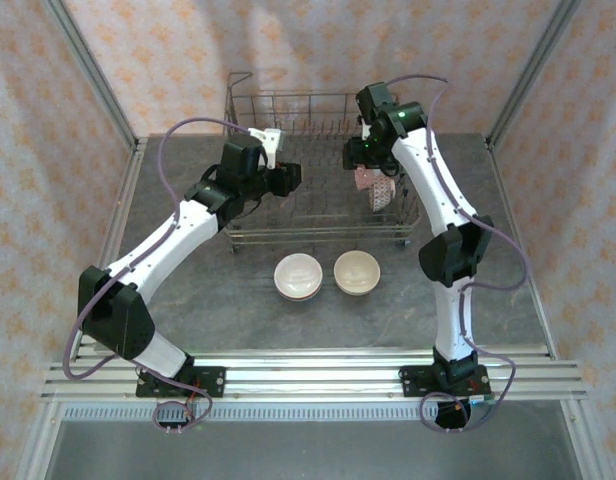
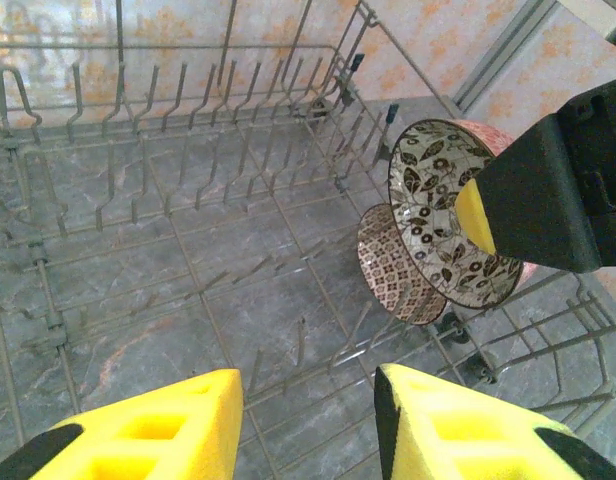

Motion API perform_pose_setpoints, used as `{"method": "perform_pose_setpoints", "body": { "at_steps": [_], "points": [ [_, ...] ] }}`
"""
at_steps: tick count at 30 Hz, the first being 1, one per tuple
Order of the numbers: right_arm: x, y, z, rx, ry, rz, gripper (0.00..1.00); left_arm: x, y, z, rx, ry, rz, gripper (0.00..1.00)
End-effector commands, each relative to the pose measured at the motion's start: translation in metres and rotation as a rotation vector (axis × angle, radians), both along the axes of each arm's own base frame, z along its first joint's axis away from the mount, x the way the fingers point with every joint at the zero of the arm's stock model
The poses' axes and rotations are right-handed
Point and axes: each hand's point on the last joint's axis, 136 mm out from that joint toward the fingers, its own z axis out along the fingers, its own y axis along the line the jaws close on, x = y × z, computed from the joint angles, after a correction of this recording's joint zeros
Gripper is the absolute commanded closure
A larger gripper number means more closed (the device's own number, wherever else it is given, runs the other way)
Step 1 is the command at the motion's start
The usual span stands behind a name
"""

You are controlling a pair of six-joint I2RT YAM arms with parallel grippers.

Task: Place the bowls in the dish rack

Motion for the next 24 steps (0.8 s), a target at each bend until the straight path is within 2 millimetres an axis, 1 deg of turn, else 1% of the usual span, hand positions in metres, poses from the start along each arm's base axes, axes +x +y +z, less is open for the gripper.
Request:
{"method": "perform_pose_setpoints", "body": {
  "at_steps": [1,4,7,10,13,20,24],
  "points": [
    [0.008,-0.008,0.014,-0.064,-0.066,0.0,0.51,0.003,-0.004,-0.006,-0.002,0.047,-0.011,0.59],
    [0.01,-0.004,0.008,-0.072,-0.066,0.01,0.51,0.008,-0.004,-0.005,0.028,0.057,-0.013,0.59],
    [0.013,0.004,0.002,-0.064,-0.061,0.024,0.51,0.011,-0.004,-0.008,0.044,0.076,-0.012,0.59],
    [0.016,0.01,-0.005,-0.068,-0.057,0.033,0.51,0.012,-0.004,-0.01,0.054,0.088,-0.014,0.59],
    [0.018,0.017,-0.007,-0.064,-0.065,0.044,0.51,0.01,-0.001,-0.012,0.064,0.086,-0.009,0.59],
    [0.018,0.026,-0.02,-0.058,-0.039,0.056,0.51,0.01,0.014,-0.015,0.083,0.085,0.033,0.59],
    [0.02,0.022,-0.029,-0.089,-0.026,0.037,0.51,0.011,0.025,-0.013,0.078,0.083,0.06,0.59]
  ]
}}
